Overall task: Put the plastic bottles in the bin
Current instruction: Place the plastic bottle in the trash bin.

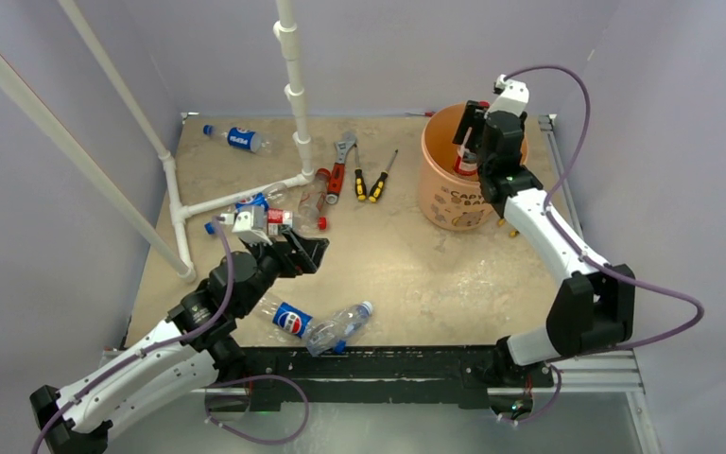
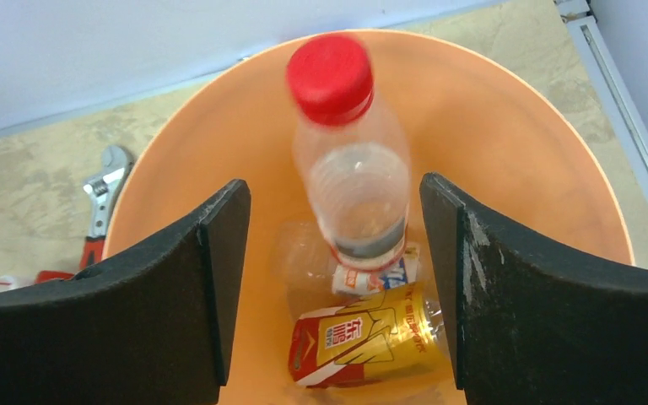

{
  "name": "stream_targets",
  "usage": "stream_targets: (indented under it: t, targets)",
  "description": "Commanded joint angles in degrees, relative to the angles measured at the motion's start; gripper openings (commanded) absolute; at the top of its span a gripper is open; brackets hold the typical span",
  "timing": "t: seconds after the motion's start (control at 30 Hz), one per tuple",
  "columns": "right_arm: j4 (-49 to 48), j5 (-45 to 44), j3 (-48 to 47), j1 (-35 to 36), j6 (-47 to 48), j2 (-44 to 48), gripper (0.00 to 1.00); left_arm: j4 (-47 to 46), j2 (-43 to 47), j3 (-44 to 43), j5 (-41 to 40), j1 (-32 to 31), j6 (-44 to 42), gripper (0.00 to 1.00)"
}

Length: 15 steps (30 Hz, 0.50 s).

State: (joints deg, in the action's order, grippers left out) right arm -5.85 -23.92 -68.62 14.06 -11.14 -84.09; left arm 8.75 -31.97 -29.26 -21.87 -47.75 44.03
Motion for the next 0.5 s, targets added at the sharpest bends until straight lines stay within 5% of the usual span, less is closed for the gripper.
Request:
stream_targets:
  t: [0.0,0.13,0.47]
  targets:
    - [-0.24,4.72,-3.27,0.0,-2.49,4.88,0.82,0.19,0.91,-2.49,0.41,0.02,1.27,0.93]
    - [2.36,5.34,-6.15,0.0,-3.87,6.53,0.98,1.81,1.37,-3.45,-0.49,0.02,1.27,0.93]
    - [2.97,11.76,-5.43,0.57,-8.76,19.37,0.99,9.54,1.33,-6.55,-7.85,0.01,3.57,0.96]
